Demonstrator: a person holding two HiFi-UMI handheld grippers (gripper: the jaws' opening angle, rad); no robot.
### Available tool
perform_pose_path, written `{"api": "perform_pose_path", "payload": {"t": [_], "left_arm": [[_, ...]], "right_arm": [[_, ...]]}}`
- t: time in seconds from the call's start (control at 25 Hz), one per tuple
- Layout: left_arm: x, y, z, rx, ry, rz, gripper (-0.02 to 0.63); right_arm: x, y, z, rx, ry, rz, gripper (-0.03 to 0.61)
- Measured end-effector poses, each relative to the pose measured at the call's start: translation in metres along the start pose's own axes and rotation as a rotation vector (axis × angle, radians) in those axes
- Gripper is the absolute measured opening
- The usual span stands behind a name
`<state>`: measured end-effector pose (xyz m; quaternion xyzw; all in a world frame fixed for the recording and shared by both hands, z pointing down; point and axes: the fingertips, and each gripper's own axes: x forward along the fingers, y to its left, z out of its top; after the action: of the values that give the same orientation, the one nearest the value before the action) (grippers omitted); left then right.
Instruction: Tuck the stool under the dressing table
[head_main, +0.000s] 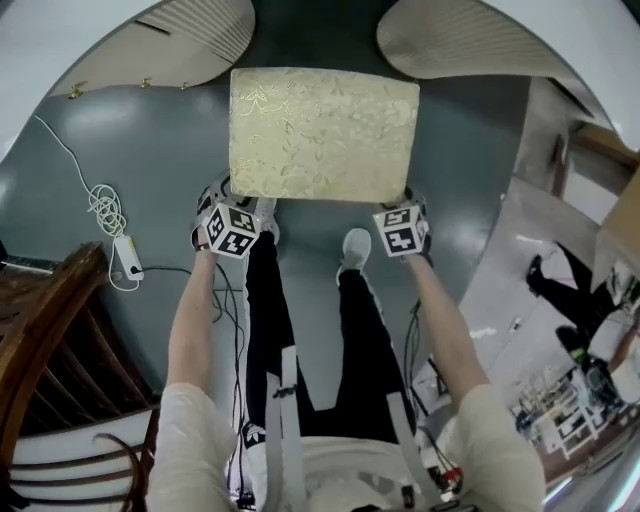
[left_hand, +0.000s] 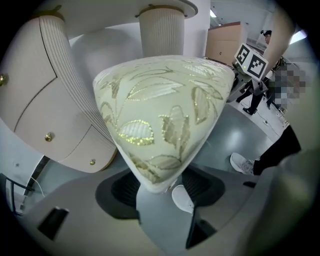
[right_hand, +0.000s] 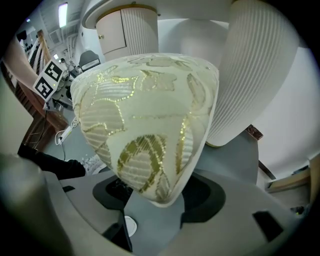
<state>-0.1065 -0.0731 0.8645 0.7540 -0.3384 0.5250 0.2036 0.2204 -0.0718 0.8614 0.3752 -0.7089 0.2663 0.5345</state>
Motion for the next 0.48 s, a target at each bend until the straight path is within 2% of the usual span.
{"api": "perform_pose_path", "payload": {"t": [0.2, 0.48], "left_arm": [[0.011, 0.046, 0.021, 0.046, -0.033, 0.005, 0.264], [0.028, 0.084, 0.054, 0.030, -0.056, 0.006, 0.262]], "right_arm": [[0.014, -0.007, 0.038, 0.032, -0.048, -0.029, 0.278], [0.027, -0.039, 0.086, -0.012, -0.056, -0.058, 0.279]]}}
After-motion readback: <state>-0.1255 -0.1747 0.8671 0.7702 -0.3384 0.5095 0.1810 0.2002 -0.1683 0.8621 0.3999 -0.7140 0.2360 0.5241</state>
